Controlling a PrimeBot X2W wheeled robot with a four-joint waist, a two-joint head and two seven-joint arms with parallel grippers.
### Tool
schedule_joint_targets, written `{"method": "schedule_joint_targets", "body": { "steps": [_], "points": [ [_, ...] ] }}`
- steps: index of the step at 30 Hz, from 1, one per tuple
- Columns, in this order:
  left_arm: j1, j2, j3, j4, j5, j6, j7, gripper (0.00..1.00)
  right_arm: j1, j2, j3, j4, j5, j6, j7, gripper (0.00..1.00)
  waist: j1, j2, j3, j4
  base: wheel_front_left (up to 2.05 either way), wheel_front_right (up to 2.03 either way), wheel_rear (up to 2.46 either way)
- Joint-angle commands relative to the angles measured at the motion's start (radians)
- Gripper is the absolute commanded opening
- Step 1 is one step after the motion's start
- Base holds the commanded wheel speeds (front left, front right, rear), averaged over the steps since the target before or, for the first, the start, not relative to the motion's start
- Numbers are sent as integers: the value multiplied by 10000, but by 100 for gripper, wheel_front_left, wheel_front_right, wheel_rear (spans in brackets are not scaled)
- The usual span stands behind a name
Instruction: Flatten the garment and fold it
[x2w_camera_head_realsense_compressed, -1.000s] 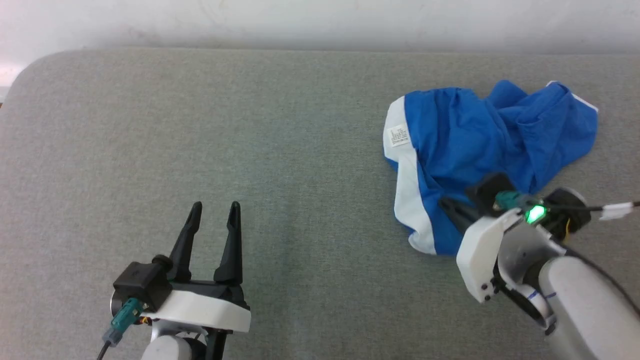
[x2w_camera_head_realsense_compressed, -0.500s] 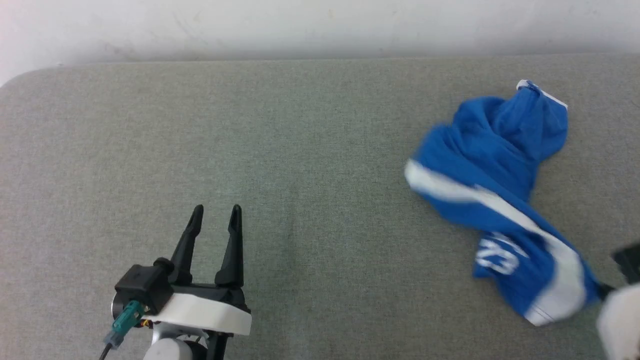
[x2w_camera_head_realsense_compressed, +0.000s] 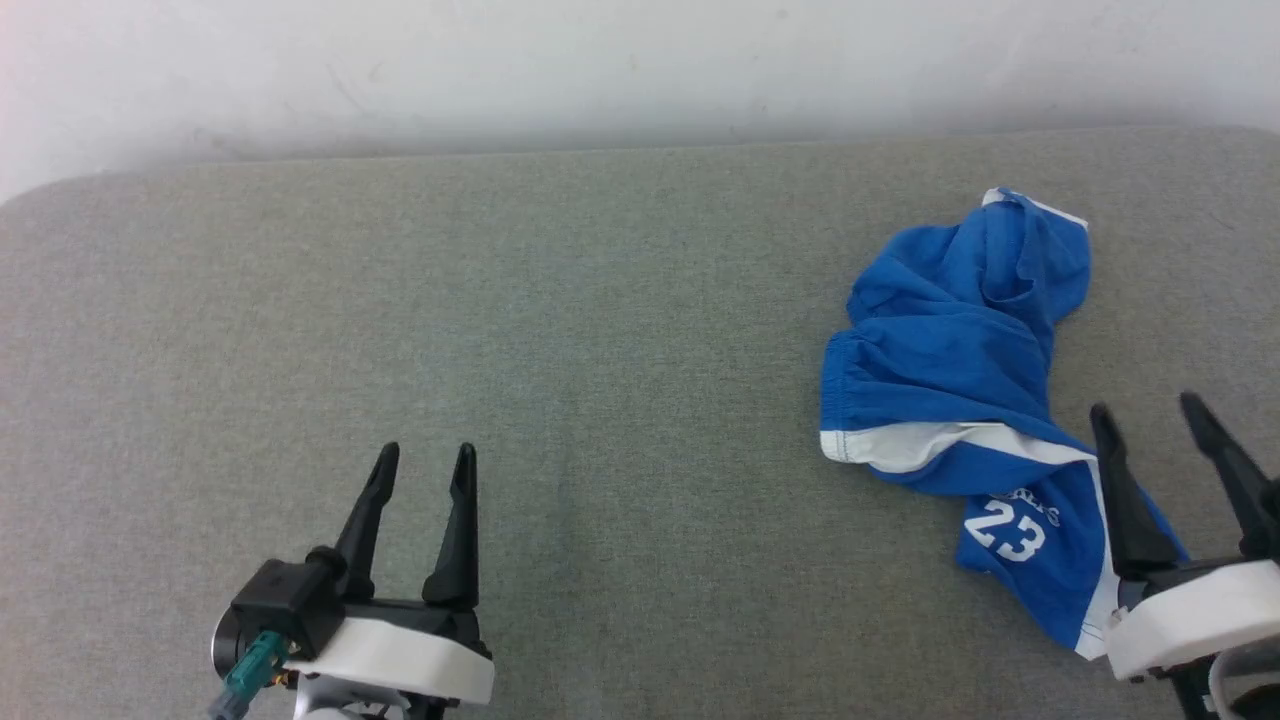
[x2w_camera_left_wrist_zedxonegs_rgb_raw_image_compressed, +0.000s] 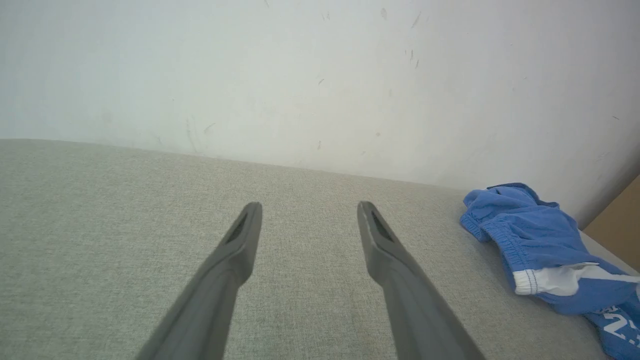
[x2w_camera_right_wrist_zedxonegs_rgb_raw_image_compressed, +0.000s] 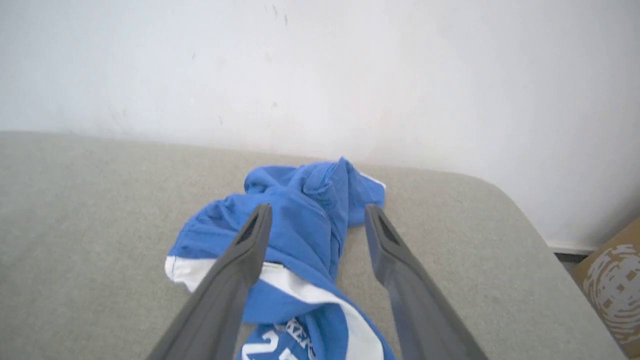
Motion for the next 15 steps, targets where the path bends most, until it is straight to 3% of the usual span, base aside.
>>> {"method": "schedule_joint_targets", "body": {
  "steps": [1,5,8,15],
  "points": [
    [155,-7,59,-105,70,-64,-47,100,-92,544,-201,-102,-395,-9,-874,100,1,0,-46,-76,0,0,0],
    [368,-7,75,-341,43,-86,-47,100,260,1131,-385,178,-838,-9,-2775,100,1,0,-75,-156,0,0,0],
    [554,-7,48,-512,-5,-61,-47,100,489,1159,-496,903,-145,-9,-3740,100,1,0,-66,-244,0,0,0],
    [-41,78,-668,-661,330,-115,13,100,43,1164,-822,1519,250,-9,-4384,100,1,0,197,-437,0,0,0]
  ]
}}
